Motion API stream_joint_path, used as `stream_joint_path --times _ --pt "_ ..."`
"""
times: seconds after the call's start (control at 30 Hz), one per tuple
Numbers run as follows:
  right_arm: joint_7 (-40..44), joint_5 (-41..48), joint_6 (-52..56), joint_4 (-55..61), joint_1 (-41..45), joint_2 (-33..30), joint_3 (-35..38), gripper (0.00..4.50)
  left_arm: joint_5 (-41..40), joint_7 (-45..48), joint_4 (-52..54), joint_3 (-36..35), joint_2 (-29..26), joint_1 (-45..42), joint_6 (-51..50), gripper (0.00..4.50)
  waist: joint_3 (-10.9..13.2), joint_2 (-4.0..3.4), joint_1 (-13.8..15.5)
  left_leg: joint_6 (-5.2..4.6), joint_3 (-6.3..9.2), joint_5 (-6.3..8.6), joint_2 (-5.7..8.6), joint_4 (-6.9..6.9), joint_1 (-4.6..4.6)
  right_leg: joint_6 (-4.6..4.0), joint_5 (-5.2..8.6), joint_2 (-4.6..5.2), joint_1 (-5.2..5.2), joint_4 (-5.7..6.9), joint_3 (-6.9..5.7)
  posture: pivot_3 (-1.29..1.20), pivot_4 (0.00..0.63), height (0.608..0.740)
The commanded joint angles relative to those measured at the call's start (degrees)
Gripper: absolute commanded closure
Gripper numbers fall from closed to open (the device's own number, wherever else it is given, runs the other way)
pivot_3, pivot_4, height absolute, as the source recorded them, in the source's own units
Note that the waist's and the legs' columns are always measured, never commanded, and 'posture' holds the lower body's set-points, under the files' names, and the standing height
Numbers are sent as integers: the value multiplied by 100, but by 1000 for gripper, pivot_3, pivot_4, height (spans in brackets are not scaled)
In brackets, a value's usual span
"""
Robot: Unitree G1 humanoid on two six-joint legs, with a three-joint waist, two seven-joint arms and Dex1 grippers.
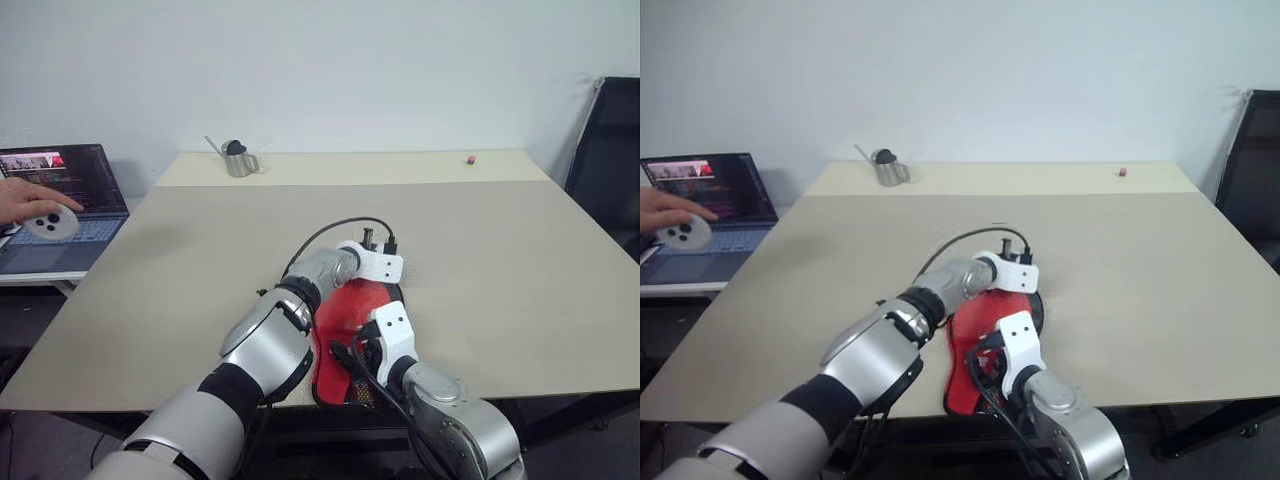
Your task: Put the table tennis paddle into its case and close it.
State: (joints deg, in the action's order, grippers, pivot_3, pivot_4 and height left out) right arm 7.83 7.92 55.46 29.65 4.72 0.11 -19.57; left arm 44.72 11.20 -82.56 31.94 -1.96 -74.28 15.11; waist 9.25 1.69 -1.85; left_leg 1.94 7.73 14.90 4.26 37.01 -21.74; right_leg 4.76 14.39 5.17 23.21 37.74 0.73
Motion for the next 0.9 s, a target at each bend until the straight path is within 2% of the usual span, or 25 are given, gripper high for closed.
stream_joint_path --times 0.03,0.27,0.47,0.6,0.73,0.9 --pt "60 106 485 -635 -260 -53 -163 0 -242 167 216 -228 0 -90 -35 2666 -5 -1 0 0 0 0 0 0 0 0 0 0 0 0 0 0 150 740" --pt "212 107 377 -920 31 -117 -52 0 -258 236 249 -225 -52 -238 162 144 -36 5 -12 0 0 0 -2 -1 19 1 0 -1 -11 4 6 0 150 740" --pt "388 124 276 -1213 354 -196 76 0 -206 179 279 -166 -355 -313 357 144 -34 4 -34 -2 0 1 -15 -11 104 11 7 -7 -101 -6 3 0 150 740" --pt "554 112 177 -1430 639 -324 184 0 -527 303 332 -460 -634 -248 594 144 -34 4 -53 -4 2 -1 -22 -7 105 12 8 -12 -100 -5 3 0 150 740" --pt "702 210 246 -1343 826 -479 516 0 -1355 842 460 -1229 -934 -149 906 144 -33 3 -22 -3 4 -1 -17 -7 94 12 8 -10 -93 -9 1 0 150 740" --pt "1022 583 478 -899 954 -804 999 0 -2571 2264 800 -2212 -1371 299 1188 144 -32 0 -2 -3 4 1 -8 -10 88 11 7 0 -91 -17 3 0 150 740"
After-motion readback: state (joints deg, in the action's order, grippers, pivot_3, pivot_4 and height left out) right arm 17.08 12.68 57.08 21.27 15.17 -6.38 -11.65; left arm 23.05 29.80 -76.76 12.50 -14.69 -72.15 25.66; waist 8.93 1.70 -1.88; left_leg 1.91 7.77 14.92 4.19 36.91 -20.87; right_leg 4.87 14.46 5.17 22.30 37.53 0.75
